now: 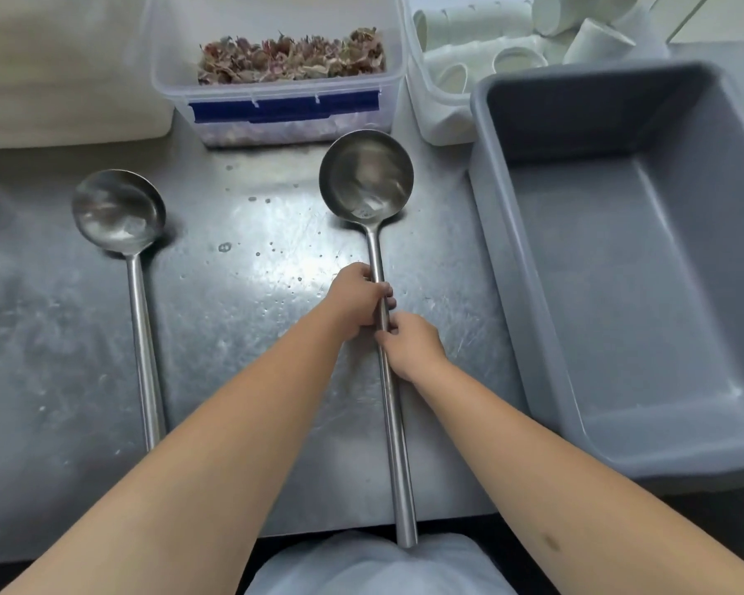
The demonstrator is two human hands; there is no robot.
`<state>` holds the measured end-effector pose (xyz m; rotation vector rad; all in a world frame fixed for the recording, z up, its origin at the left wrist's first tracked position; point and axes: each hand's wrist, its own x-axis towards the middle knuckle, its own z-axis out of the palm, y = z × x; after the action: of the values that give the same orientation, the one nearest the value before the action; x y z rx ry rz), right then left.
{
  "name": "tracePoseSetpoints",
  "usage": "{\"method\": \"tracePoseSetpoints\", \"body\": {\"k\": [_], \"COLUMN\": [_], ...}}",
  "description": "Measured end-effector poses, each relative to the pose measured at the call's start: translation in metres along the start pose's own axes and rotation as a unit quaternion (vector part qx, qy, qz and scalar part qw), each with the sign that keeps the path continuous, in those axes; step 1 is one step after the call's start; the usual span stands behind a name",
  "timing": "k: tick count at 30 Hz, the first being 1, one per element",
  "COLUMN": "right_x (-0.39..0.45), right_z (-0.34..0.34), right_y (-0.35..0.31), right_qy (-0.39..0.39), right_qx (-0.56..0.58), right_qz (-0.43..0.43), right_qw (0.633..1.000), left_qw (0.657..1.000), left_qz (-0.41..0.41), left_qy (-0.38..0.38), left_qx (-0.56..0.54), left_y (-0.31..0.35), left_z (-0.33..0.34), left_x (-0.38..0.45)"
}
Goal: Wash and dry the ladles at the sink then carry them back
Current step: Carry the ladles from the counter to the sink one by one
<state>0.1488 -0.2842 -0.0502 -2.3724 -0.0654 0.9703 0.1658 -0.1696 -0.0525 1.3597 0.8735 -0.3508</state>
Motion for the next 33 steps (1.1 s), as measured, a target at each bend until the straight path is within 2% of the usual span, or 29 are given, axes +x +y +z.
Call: {"method": "tracePoseSetpoints", "body": {"k": [4,7,10,13,16,19,24,28,33], "right_x": [0.004,0.009,0.008,0.007,0.006,0.006,0.002,-0.017,-0.044], "right_z": [-0.002,0.000,-0.003,-0.006,-0.006,-0.005,-0.005,-0.014,-0.018], "right_y": [0.000,0.003,0.004,0.004,0.002,-0.004,-0.004,-0.006,-0.003], "right_qy": [-0.020,-0.042,-0.082,-0.109,-0.106,-0.075,-0.048,-0.039,-0.018], "right_qx": [0.033,0.104,0.219,0.263,0.265,0.224,0.207,0.229,0.198], "right_qz": [0.013,0.037,0.082,0.101,0.103,0.083,0.080,0.073,0.064], "right_qw": [0.999,0.993,0.969,0.953,0.953,0.968,0.974,0.970,0.978], "left_qw": [0.998,0.995,0.994,0.992,0.990,0.989,0.991,0.991,0.990], "left_qz": [-0.013,-0.027,-0.035,-0.038,-0.049,-0.050,-0.037,-0.039,-0.051], "left_qy": [-0.049,-0.067,-0.073,-0.081,-0.107,-0.125,-0.127,-0.118,-0.114], "left_qx": [-0.048,-0.072,-0.078,-0.088,-0.083,-0.064,-0.035,-0.045,-0.065], "left_y": [-0.003,-0.005,-0.006,-0.007,-0.005,-0.001,0.007,0.007,-0.003], "left_z": [-0.006,-0.012,-0.012,-0.013,-0.019,-0.024,-0.023,-0.019,-0.018], "left_x": [0.003,0.008,0.011,0.013,0.013,0.014,0.008,-0.005,-0.025]}}
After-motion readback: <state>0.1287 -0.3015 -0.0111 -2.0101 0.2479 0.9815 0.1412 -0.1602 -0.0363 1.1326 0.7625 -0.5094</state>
